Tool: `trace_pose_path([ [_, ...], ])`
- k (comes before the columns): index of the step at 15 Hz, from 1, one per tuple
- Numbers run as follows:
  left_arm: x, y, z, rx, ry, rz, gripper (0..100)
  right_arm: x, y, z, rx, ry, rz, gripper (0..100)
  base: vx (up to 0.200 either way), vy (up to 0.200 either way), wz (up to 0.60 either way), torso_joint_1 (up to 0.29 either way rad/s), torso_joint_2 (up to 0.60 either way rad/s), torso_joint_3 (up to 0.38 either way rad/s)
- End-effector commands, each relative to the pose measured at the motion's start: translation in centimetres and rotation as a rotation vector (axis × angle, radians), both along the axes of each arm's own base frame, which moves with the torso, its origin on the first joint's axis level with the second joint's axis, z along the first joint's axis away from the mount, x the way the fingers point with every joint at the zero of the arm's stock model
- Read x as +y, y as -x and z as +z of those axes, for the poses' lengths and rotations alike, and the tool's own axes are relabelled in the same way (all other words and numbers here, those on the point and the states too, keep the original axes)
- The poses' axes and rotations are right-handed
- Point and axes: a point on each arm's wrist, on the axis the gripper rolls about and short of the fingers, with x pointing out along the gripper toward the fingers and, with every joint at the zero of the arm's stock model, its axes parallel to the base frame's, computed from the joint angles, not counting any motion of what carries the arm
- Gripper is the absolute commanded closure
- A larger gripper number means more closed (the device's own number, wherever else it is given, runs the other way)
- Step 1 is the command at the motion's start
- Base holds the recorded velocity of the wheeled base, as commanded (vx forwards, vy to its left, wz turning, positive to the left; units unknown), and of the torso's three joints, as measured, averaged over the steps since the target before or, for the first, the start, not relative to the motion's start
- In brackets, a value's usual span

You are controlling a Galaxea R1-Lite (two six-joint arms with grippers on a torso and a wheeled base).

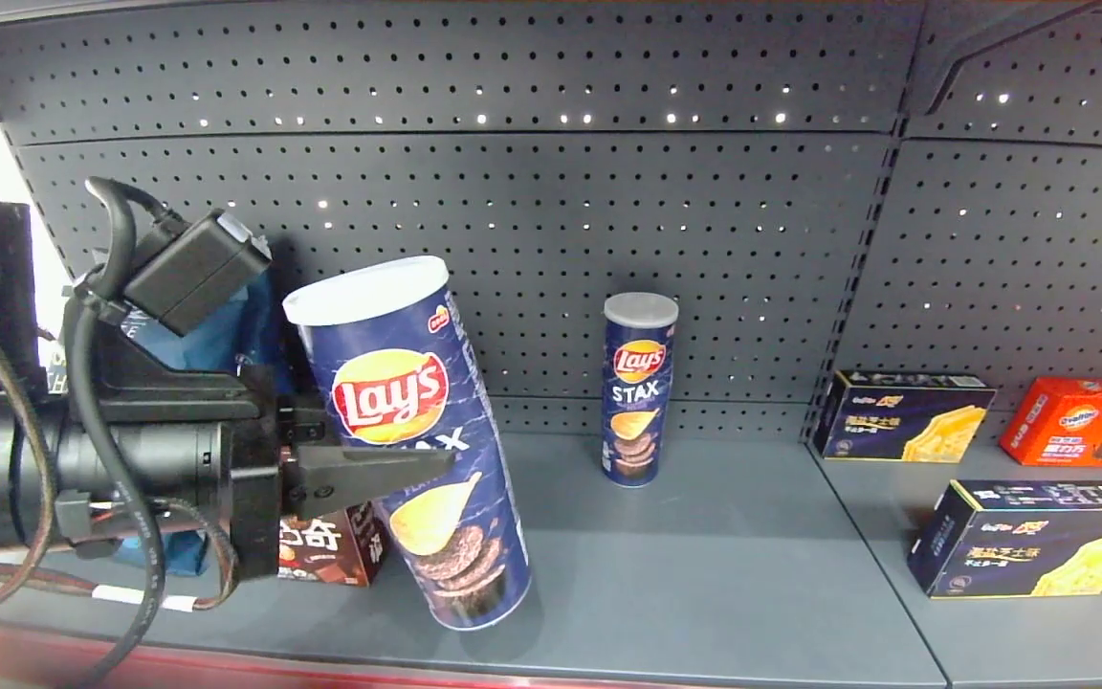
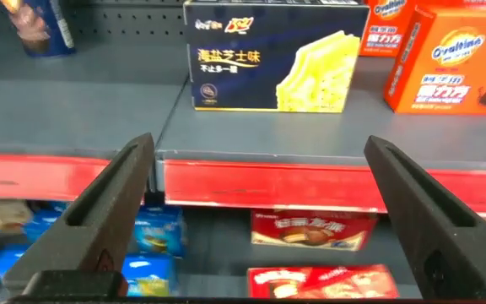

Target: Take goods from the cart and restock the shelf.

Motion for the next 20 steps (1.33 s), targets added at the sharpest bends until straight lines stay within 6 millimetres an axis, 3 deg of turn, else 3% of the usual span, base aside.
trace_pose_path([
  [1,-0.5,-1.4,-0.3,0.022,-0.009,0.001,100,0.1,0.7,2.8,-0.086,0.012,0.032,0,0.0,0.0,0.0,0.0,0.0,0.0],
  [2,-1.0,-2.4,-0.7,0.039,-0.014,-0.001,100,0.1,-0.8,9.0,-0.04,-0.016,0.069,0,0.0,0.0,0.0,0.0,0.0,0.0],
  [6,-1.5,-3.5,-1.5,0.058,-0.032,-0.002,100,0.5,-3.2,14.0,-0.009,0.006,0.273,0,0.0,0.0,0.0,0.0,0.0,0.0],
  [8,-1.4,-3.4,-1.6,0.064,-0.033,0.0,100,1.2,-6.1,16.9,0.035,0.005,0.394,0,0.0,0.0,0.0,0.0,0.0,0.0],
  [10,-1.4,-3.4,-1.6,0.064,-0.033,0.0,100,2.3,-9.5,17.9,0.096,0.007,0.469,0,0.0,0.0,0.0,0.0,0.0,0.0],
  [12,-1.2,-3.3,-2.0,0.078,-0.039,0.003,100,3.7,-12.5,17.6,0.147,0.011,0.53,0,0.0,0.0,0.0,0.0,0.0,0.0],
  [13,-1.2,-3.3,-2.0,0.078,-0.039,0.003,100,3.7,-12.5,17.6,0.147,0.011,0.53,0,0.0,0.0,0.0,0.0,0.0,0.0],
  [15,-0.6,-2.9,-2.4,0.086,-0.042,0.02,100,6.1,-15.5,17.9,0.205,0.027,0.612,0,0.0,0.0,0.0,0.0,0.0,0.0],
  [20,-0.6,-2.7,-2.3,0.081,-0.04,0.019,100,8.9,-21.4,17.0,0.289,0.039,0.613,0,0.0,0.0,0.0,0.0,0.0,0.0],
])
